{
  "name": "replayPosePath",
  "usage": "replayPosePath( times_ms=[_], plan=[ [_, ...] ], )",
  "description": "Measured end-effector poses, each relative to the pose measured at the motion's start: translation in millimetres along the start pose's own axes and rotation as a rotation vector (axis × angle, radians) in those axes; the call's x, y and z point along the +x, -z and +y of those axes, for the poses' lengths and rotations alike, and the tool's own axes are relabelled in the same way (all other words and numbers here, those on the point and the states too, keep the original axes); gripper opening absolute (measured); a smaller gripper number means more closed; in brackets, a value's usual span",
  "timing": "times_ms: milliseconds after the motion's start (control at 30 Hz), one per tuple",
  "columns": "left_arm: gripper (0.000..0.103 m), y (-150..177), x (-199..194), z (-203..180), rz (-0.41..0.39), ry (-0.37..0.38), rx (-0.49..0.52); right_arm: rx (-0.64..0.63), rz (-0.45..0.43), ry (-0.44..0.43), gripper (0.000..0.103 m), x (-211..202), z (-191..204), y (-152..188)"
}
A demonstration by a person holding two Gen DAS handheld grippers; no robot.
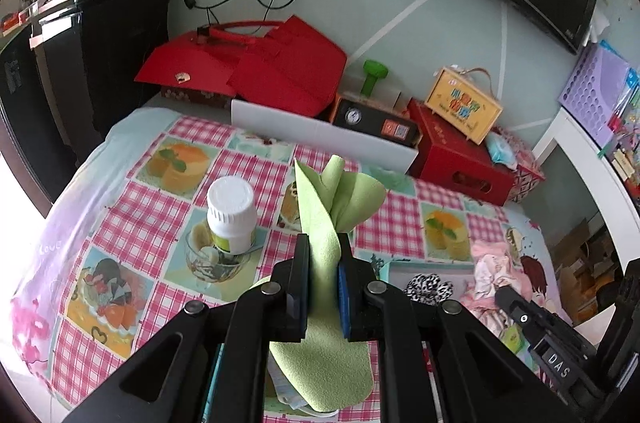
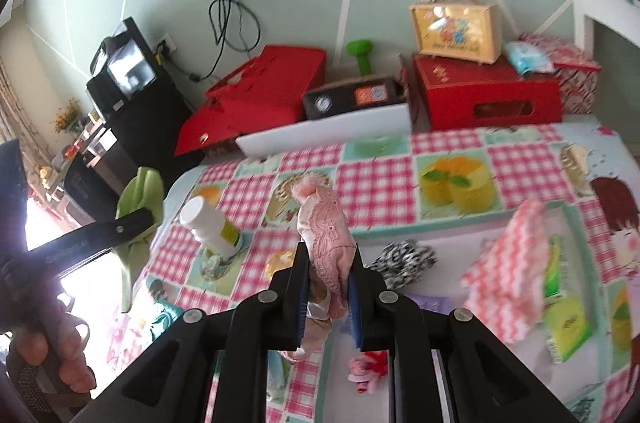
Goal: Organize soft objects
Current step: 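Lift the green cloth with the left gripper while the right lifts the pink sock, then carry the green cloth and pink sock over the white tray with both grippers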
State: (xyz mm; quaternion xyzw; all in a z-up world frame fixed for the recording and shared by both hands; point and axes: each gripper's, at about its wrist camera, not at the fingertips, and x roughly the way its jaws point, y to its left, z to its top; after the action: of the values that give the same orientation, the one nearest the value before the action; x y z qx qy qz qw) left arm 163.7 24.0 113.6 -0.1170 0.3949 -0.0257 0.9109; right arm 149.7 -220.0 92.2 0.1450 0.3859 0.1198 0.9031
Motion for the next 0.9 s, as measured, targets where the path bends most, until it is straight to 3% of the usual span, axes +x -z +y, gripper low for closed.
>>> replayPosePath(
  times_ms=[400,900],
  plan=[
    [0.012,7.4,0.3,-37.2,0.006,0.076,0.070,0.071,-0.078,0.157,0.018,-35.6,-45.0,-8.5],
    [0.012,38.6,23.0,-111.8,0.104,0.152,0.255,0.251,-0.129,0.360,0.018,-72.6,-126.9,-2.1]
  ],
)
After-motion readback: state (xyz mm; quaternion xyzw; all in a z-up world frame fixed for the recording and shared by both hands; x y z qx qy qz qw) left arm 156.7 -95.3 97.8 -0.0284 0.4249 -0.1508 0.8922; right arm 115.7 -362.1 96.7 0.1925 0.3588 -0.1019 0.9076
